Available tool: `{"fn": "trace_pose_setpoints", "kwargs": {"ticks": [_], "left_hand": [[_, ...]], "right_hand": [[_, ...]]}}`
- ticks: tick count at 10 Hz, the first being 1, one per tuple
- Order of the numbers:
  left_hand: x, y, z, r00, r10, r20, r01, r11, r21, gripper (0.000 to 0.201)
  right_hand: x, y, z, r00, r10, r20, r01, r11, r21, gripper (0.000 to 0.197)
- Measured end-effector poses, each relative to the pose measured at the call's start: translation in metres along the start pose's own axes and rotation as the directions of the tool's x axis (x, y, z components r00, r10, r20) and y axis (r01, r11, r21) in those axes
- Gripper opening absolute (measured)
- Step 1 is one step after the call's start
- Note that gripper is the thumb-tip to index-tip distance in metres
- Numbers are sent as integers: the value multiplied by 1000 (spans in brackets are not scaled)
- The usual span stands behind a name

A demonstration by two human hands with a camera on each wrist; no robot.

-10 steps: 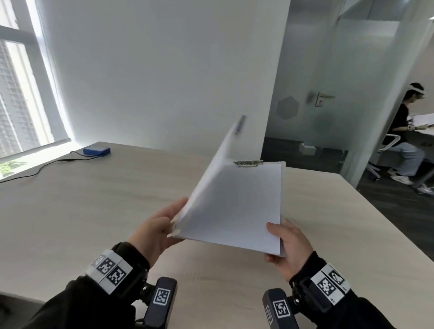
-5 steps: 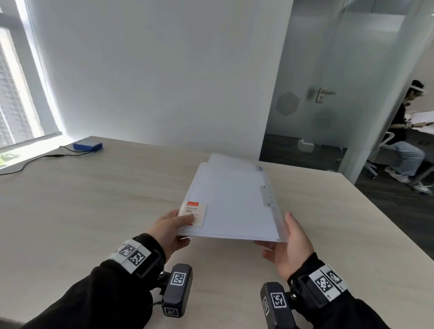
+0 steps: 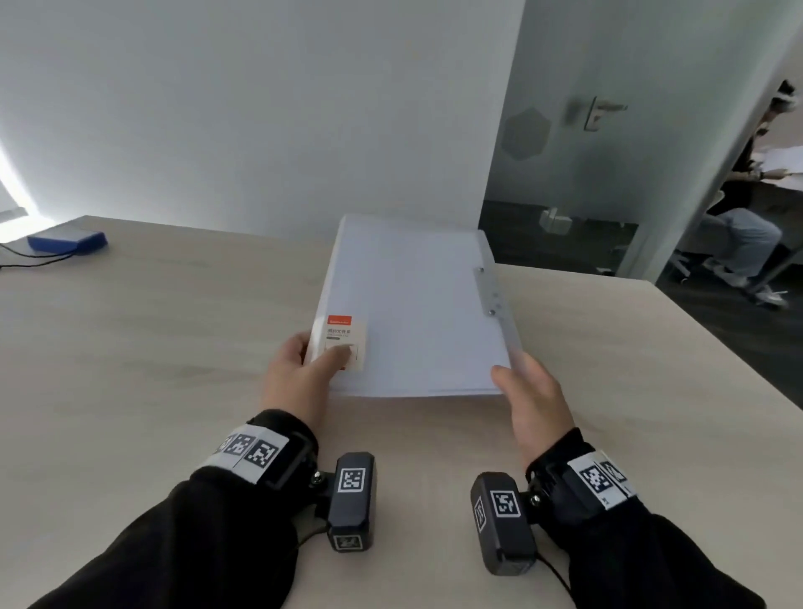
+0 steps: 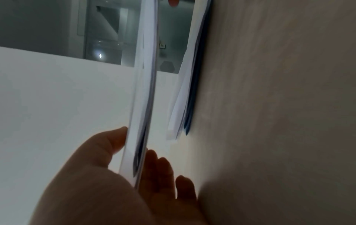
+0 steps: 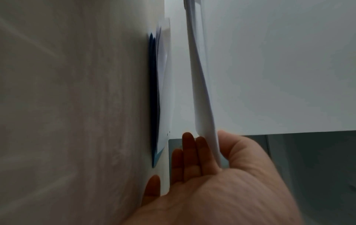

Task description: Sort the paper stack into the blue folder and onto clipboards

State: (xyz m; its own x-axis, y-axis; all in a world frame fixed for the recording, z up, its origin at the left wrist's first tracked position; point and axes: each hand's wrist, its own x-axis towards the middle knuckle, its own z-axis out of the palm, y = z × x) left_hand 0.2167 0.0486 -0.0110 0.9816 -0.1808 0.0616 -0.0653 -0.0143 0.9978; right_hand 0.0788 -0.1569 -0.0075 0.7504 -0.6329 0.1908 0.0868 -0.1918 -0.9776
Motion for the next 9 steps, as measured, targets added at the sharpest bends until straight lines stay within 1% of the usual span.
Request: {"fn": "trace_pose_setpoints", "kwargs": {"ticks": [1,2,3,4,5,6,7,8,9], "left_hand": [[33,2,16,996,90,11,-91,995,30,25],[68,-3,31,993,119,8,-120,988,96,30],[96,-11,40,994,102,46,-106,990,93,26],[117,-21,43,996,67,64,-77,983,167,30],[124,-24,45,997,25,70,-34,989,144,81],[115,-24,49,983,-4,181,-26,986,164,101],[101,-16,51,973,-19,231,-27,981,194,94],[86,-8,47,981,7,195,-42,984,174,68],[67,-7,38,995,15,95,-22,997,68,58]], "right_hand": [[36,12,2,999,-25,-21,24,998,-65,28],[70,20,-1,1000,-1,-16,-1,990,-139,29],[93,28,-4,997,59,47,-47,976,-214,27],[106,37,-4,990,125,71,-86,911,-404,35],[113,45,-4,983,174,56,-137,902,-408,47],[115,49,-5,979,201,37,-185,949,-255,87],[111,46,-4,979,197,48,-182,958,-220,88],[105,41,-5,985,167,36,-156,964,-215,77],[89,33,-11,986,120,-113,-138,975,-176,66]]}}
